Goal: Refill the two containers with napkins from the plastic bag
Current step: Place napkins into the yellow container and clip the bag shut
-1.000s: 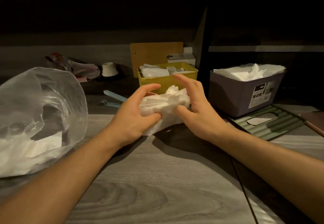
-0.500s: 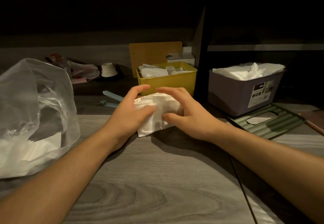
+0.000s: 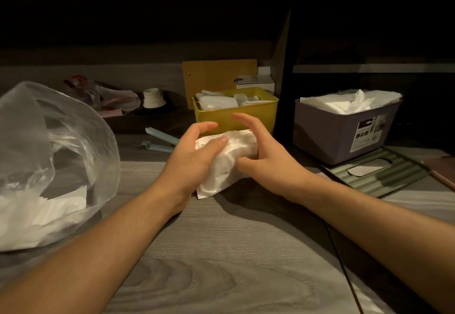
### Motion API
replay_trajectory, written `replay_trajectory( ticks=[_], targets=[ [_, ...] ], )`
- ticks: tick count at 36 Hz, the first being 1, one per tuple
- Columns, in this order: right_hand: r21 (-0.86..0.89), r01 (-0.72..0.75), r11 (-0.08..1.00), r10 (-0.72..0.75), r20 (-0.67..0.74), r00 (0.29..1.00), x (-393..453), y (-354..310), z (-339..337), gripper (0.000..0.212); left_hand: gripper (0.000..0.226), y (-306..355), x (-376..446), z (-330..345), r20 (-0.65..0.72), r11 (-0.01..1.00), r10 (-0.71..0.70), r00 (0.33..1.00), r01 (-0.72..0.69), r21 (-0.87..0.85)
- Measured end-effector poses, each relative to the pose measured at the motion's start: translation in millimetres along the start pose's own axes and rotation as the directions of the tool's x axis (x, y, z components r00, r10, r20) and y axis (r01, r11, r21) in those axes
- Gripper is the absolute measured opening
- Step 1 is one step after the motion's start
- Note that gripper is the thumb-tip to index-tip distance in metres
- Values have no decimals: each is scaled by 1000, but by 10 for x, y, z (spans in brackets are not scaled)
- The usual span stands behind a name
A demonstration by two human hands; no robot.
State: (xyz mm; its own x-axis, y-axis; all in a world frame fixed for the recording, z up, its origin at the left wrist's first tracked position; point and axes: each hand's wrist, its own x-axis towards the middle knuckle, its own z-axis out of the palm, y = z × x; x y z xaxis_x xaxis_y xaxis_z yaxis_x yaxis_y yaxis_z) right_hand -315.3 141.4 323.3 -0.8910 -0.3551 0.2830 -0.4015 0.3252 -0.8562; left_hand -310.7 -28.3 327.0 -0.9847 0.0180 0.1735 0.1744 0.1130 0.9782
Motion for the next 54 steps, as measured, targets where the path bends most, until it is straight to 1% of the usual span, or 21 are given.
replay_trajectory(
  ticks=[3,6,11,13,14,15,17,18,19,20,22,24,27,30,35,37,41,43,49,51,54],
  targets=[
    [-44,4,999,-5,-24,1000,0,-7,18,75,20,6,22,17,-103,1000,28,994,-29,-7],
    [-61,34,998,-36,-43,998,-7,-1,36,70,19,7,29,32,-135,999,28,990,-30,-15],
    [-92,24,995,-28,-40,999,1,-2,37,67,25,21,29,29,-116,1000,2,993,1,23],
    [-102,-2,995,-3,-47,999,0,13,17,70,26,48,27,-30,-28,999,-18,999,18,-33],
    [-99,-15,995,10,-50,999,1,23,7,70,38,55,20,-79,43,998,-24,999,27,-54],
    [-90,-26,996,22,-54,998,3,31,0,71,60,44,23,-135,119,999,-21,993,25,-27],
    [-62,-46,997,42,-61,997,7,44,-10,72,97,8,25,-225,259,986,-9,966,-35,165],
    [-46,-53,998,50,-67,996,9,50,-15,73,103,0,13,-241,290,962,-5,957,-75,264],
    [-26,-56,998,54,-75,996,10,55,-22,74,102,-8,9,-248,284,941,12,959,-107,322],
    [-6,-53,999,52,-82,995,7,55,-28,75,98,-15,14,-247,260,936,44,965,-131,327],
    [25,-32,999,34,-84,996,-1,51,-35,77,91,-14,30,-245,218,946,105,970,-165,278],
    [42,-12,999,15,-62,998,-7,43,-40,82,88,-22,42,-250,213,955,122,969,-172,239],
    [18,-1,1000,2,-45,999,-7,40,-28,81,88,-34,37,-257,245,938,110,963,-182,296],
    [-13,7,1000,-8,-85,996,-8,53,-25,77,88,-47,30,-253,246,933,102,964,-179,313],
    [25,-3,1000,2,17,1000,-10,44,-6,92,107,-31,6,-219,319,937,46,947,-151,314],
    [10,-10,1000,9,12,1000,-4,40,-4,92,107,-13,-8,-199,305,932,42,951,-148,330],
    [47,-36,998,40,-86,996,-6,59,-38,82,92,-37,20,-241,205,945,102,974,-159,285],
    [52,-54,997,59,-103,993,-1,71,-62,83,87,-53,35,-265,192,954,97,977,-146,262],
    [64,-100,993,100,4,995,38,41,-97,97,59,-23,26,-261,193,960,66,979,-115,256],
    [135,-115,984,121,-38,992,59,52,-98,95,55,-8,37,-264,181,970,26,983,-68,234],
    [346,-108,932,164,-136,977,106,80,-115,91,43,32,40,-259,225,986,-64,972,27,164]
  ],
)
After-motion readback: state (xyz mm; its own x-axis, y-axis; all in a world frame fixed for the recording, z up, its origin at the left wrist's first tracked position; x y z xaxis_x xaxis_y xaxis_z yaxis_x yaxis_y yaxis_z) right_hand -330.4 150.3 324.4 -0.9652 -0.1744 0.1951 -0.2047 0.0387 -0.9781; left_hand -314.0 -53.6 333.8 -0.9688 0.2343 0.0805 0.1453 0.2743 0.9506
